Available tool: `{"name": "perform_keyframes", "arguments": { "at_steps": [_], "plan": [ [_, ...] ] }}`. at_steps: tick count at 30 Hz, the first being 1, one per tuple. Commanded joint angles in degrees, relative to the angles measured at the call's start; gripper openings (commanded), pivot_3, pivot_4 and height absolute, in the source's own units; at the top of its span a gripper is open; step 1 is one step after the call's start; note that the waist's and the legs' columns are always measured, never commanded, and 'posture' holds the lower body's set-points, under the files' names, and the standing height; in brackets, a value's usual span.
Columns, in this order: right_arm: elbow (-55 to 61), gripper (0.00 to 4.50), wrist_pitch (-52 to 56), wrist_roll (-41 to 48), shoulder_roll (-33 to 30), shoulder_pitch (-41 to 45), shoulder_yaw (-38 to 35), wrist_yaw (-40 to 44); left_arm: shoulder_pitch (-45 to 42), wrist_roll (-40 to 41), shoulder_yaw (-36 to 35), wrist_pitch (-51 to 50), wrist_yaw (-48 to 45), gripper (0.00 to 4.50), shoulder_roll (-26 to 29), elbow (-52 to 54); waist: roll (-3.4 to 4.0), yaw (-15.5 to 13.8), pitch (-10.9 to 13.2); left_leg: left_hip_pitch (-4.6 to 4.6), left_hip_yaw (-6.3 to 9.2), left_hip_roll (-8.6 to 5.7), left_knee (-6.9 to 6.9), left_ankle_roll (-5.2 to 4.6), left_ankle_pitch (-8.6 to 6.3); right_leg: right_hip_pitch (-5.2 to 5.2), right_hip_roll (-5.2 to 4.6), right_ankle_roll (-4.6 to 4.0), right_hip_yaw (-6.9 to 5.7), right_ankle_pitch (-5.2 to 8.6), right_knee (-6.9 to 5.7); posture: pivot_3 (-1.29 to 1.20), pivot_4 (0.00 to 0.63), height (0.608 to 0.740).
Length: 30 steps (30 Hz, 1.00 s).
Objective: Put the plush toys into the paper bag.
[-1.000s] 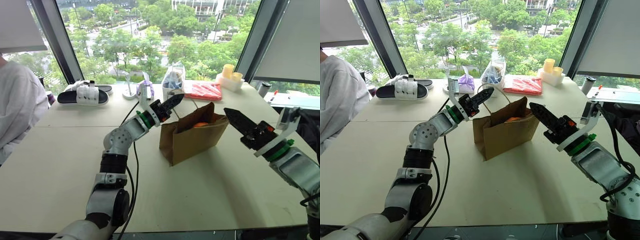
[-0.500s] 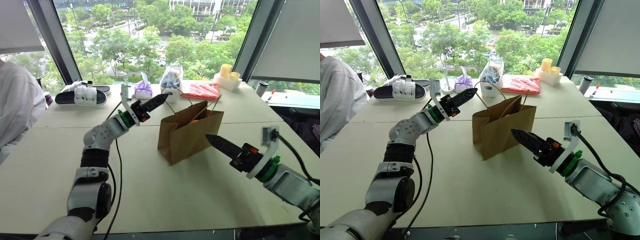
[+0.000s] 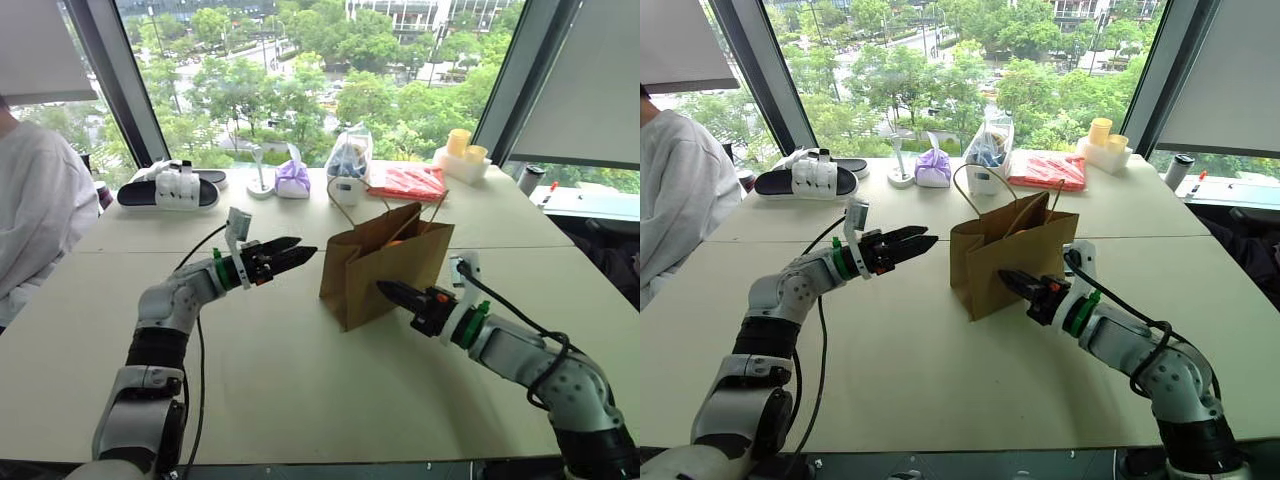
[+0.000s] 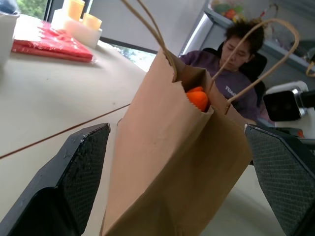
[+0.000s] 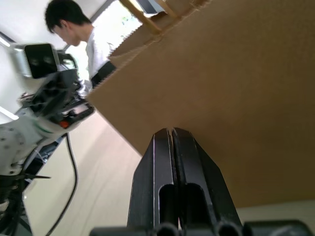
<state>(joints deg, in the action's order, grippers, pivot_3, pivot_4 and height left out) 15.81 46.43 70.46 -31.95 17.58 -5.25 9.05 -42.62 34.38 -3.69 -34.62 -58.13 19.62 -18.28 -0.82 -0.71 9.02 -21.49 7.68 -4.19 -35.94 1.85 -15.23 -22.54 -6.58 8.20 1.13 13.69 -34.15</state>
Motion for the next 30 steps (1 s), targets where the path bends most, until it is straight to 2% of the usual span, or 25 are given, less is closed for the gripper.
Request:
{"name": "perform_keyframes", "arguments": {
  "at_steps": [1, 5, 10, 21, 24, 27, 28, 29, 30],
  "plan": [
    [-0.9, 0.02, 0.3, -2.3, 1.4, 2.3, -0.6, 0.8, 0.8, -1.1, 2.3, 1.6, -1.1, 4.50, -0.2, 5.0, 0.00, 0.1, 0.0, -0.01, 0.00, 0.00, 0.03, 0.00, 0.00, -0.03, 0.00, 0.00, 0.00, 0.00, 0.00, 0.00, 0.150, 0.740],
    [-1.3, 0.02, 1.0, -4.2, 3.0, 3.2, -1.2, 0.9, 3.6, -4.4, 7.3, 3.5, -1.9, 4.50, -0.3, 9.3, 0.02, 0.4, 0.0, 0.00, -0.01, 0.02, 0.11, 0.00, 0.00, -0.11, 0.02, 0.00, 0.00, 0.00, -0.04, 0.00, 0.150, 0.740],
    [-0.7, 0.02, 1.7, -5.9, 4.8, 3.3, -1.6, 0.6, 5.5, -5.8, 9.2, 4.8, -1.7, 4.50, -1.2, 11.4, 0.03, 0.4, 0.0, 0.01, -0.02, 0.02, 0.10, 0.00, 0.00, -0.10, 0.02, -0.01, 0.01, 0.00, -0.04, 0.00, 0.150, 0.740],
    [-0.1, 0.02, 3.6, -5.9, 5.9, 3.5, -3.6, 1.2, 3.3, -13.9, 12.1, 14.3, 1.7, 4.50, -5.8, 3.4, 0.03, 0.1, 0.0, 0.01, -0.05, 0.00, 0.04, 0.00, 0.00, -0.05, 0.02, -0.01, 0.00, -0.01, -0.03, 0.00, 0.150, 0.740],
    [0.6, 0.00, 4.2, -5.3, 5.7, 3.3, -4.6, 1.7, 2.6, -14.7, 12.4, 15.1, 2.7, 3.70, -7.5, 2.4, 0.03, 0.1, 0.0, 0.02, -0.06, 0.00, 0.05, 0.00, 0.00, -0.05, 0.02, -0.01, -0.01, -0.01, -0.04, 0.00, 0.150, 0.740],
    [2.1, 0.00, 4.8, -3.9, 5.2, 1.8, -6.9, 1.7, 1.9, -15.2, 12.4, 15.4, 3.4, 2.31, -8.9, 1.9, 0.03, 0.1, 0.0, 0.01, -0.05, 0.00, 0.05, 0.00, 0.00, -0.05, 0.02, 0.00, -0.01, -0.01, -0.04, 0.00, 0.150, 0.740],
    [2.8, 0.00, 5.0, -2.9, 4.8, 0.9, -8.2, 1.7, 1.8, -15.4, 12.3, 15.4, 3.5, 1.68, -9.0, 1.9, 0.03, 0.1, 0.0, 0.02, -0.05, 0.00, 0.05, -0.01, 0.00, -0.04, 0.02, 0.00, -0.01, -0.01, -0.03, 0.00, 0.150, 0.740],
    [3.7, 0.00, 5.2, -1.5, 4.3, -0.2, -9.7, 1.8, 1.8, -15.4, 12.1, 15.4, 3.6, 1.38, -9.1, 1.9, 0.03, 0.0, 0.0, 0.02, -0.05, 0.00, 0.05, -0.01, 0.00, -0.04, 0.02, 0.00, -0.01, -0.01, -0.04, 0.00, 0.150, 0.740],
    [4.6, 0.00, 5.5, -0.1, 3.9, -1.3, -10.9, 1.9, 1.7, -15.4, 11.9, 15.3, 3.7, 0.80, -9.3, 1.9, 0.03, 0.0, 0.0, 0.01, -0.04, 0.00, 0.05, -0.01, 0.00, -0.03, 0.02, 0.00, -0.02, 0.00, -0.03, 0.00, 0.150, 0.740]
  ]
}}
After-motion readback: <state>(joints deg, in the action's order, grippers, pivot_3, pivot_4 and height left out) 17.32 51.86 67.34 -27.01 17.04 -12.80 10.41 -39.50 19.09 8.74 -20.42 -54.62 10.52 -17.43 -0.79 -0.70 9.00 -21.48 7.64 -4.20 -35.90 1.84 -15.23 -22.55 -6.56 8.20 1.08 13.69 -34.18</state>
